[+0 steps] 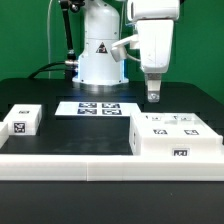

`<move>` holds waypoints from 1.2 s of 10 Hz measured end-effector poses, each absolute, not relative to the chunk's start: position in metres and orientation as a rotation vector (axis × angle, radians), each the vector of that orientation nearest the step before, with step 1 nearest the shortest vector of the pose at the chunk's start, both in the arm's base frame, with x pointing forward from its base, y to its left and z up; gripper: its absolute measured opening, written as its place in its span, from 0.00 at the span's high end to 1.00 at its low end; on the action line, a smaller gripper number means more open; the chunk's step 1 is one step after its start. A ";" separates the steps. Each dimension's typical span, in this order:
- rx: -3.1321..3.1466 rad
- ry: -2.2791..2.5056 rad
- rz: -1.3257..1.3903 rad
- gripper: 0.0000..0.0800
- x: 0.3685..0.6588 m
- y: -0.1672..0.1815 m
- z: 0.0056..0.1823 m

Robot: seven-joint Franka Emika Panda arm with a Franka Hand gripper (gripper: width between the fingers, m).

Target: Assemble cabinet

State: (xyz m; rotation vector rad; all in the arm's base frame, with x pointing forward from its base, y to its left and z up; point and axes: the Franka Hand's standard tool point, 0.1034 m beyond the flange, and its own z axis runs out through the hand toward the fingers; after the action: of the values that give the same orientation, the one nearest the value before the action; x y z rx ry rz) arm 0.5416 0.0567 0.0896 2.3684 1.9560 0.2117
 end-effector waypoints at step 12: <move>3.142 0.587 0.284 0.00 0.521 0.063 0.075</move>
Offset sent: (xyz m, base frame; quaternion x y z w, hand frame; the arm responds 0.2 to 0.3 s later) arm -0.0130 -0.0162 -0.0061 -0.0028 0.0161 0.3188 0.9477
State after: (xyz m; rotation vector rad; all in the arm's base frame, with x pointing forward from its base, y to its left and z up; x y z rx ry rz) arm 0.5211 0.0626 0.0751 3.1421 0.5866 0.2836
